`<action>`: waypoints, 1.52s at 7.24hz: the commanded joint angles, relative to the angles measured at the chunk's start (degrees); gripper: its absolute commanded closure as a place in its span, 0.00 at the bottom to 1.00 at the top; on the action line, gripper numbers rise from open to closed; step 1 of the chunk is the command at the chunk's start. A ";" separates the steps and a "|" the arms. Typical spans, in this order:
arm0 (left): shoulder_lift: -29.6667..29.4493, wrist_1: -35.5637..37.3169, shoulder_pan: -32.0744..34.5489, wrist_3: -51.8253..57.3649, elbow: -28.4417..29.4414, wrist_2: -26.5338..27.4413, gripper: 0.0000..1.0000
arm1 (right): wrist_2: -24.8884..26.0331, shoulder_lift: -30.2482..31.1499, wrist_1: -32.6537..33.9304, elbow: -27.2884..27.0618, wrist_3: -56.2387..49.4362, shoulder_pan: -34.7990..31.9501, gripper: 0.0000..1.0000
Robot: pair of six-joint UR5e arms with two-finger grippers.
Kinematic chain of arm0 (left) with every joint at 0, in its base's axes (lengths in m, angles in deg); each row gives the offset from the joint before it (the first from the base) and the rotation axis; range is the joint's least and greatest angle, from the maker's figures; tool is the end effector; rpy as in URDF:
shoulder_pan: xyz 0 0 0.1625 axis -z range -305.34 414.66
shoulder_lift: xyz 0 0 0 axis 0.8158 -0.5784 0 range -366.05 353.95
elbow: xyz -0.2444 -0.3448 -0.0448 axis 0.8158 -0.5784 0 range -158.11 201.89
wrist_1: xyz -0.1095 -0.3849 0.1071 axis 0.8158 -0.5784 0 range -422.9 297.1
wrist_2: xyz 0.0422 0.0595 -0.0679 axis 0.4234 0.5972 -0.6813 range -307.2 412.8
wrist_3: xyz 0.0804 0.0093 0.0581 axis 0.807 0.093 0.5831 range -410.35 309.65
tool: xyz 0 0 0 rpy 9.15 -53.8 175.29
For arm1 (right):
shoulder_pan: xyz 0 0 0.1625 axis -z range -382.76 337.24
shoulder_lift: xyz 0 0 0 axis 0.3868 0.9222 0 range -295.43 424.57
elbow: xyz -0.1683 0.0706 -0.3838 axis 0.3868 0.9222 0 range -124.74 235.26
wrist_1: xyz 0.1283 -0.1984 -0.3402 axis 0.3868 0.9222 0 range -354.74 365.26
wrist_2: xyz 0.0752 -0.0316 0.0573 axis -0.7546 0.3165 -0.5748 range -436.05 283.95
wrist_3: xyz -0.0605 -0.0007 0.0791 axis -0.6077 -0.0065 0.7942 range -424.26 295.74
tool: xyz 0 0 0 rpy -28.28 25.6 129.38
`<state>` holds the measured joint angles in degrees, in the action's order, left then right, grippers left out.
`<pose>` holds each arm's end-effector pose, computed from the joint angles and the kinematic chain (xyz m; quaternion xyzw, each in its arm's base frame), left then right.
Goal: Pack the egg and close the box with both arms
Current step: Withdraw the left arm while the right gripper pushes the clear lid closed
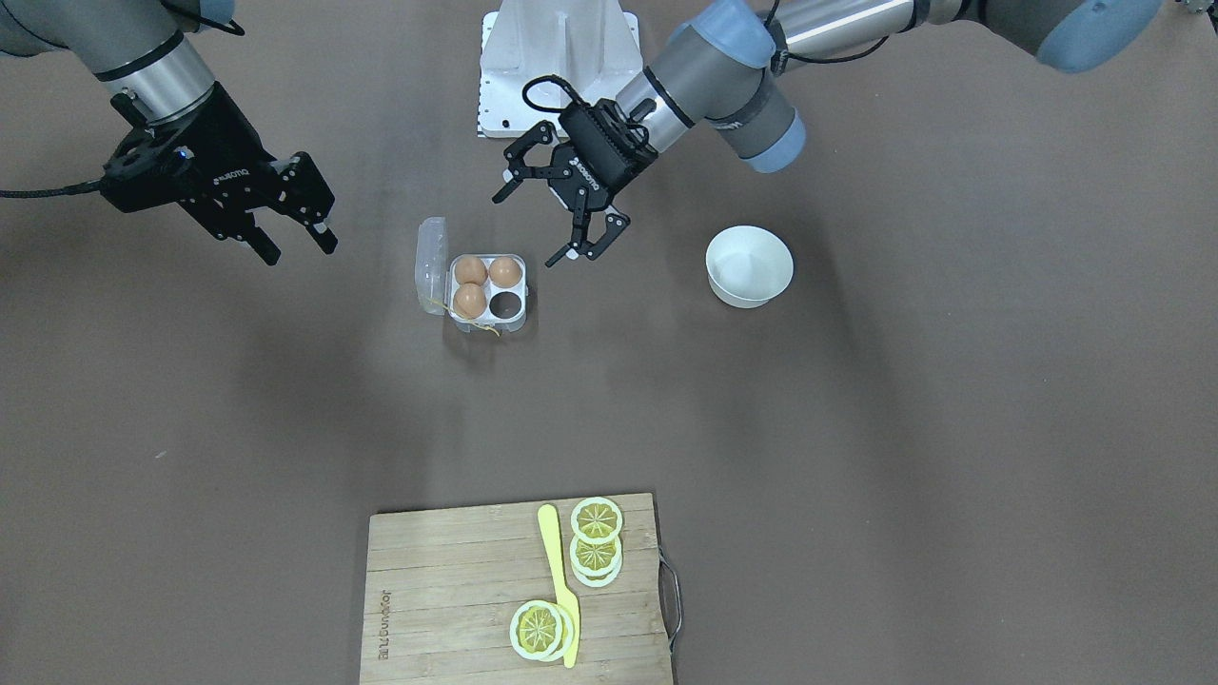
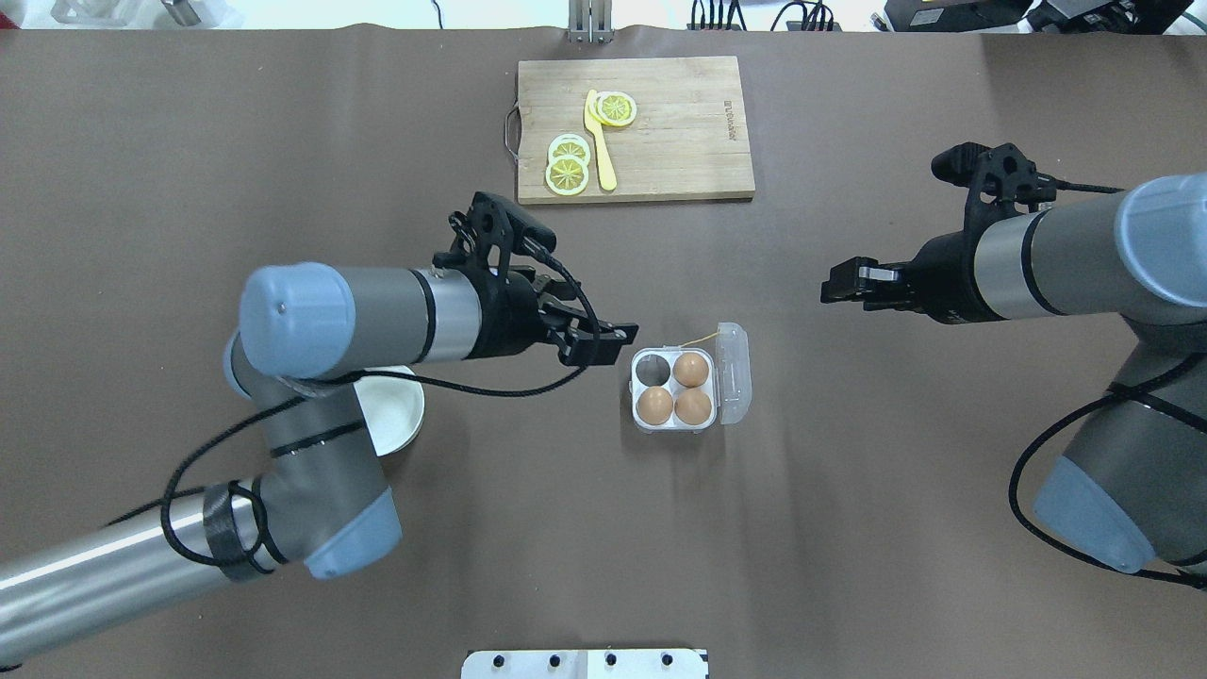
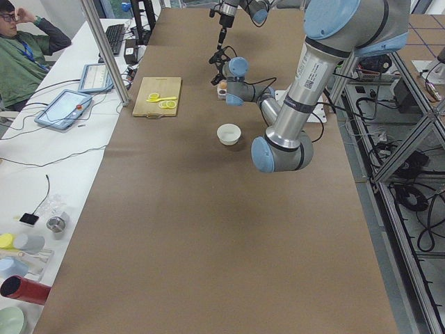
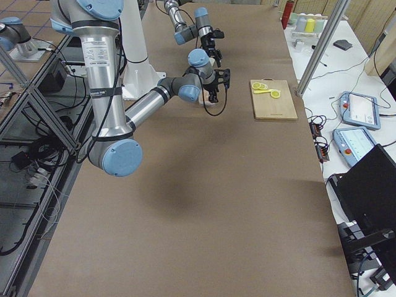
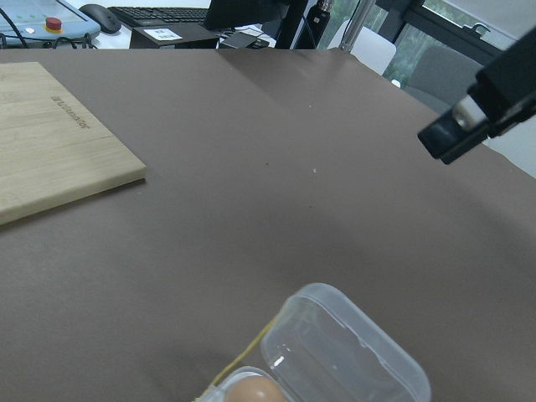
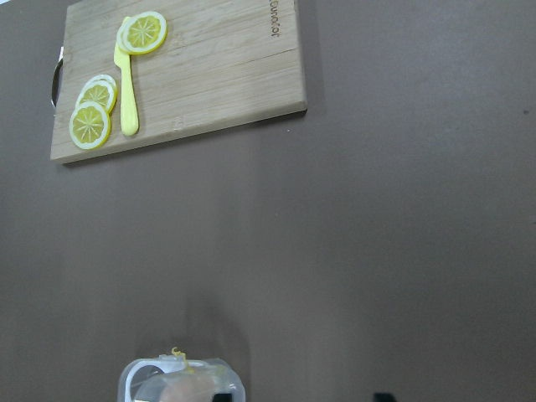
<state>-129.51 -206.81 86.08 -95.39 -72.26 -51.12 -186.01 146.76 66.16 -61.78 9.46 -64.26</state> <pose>0.4883 -0.4264 0.1755 0.3733 0.6112 0.1679 0.6774 -0.3142 -0.4107 0.3110 0.1233 -0.5276 0.0929 0.8353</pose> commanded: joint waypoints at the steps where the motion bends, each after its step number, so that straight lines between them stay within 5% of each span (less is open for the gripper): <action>1: 1.20 9.84 14.22 -0.32 -1.56 -20.26 0.03 | 2.98 -0.10 -7.35 3.21 4.83 3.70 1.00; 3: 3.82 12.43 22.43 0.47 -1.47 -31.13 0.03 | 9.89 -2.89 -7.64 5.23 11.42 9.22 1.00; 6: 5.15 12.34 25.18 0.73 -1.30 -33.44 0.03 | 18.78 -9.14 -7.55 9.02 13.99 16.08 1.00; 9: 6.73 12.78 29.56 0.73 -0.95 -37.38 0.03 | 20.05 -10.65 -6.85 7.98 13.99 16.99 1.00; 10: 7.87 13.56 33.24 0.82 -0.34 -40.01 0.03 | 19.87 -10.47 -6.24 7.53 13.82 16.38 0.27; 11: 8.67 15.14 36.06 1.87 0.02 -40.30 0.03 | 19.52 -10.56 -1.28 5.27 13.64 15.24 0.00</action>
<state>-121.90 -193.09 118.60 -94.31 -72.72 -90.07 -166.19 136.25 61.00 -54.61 23.29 -48.02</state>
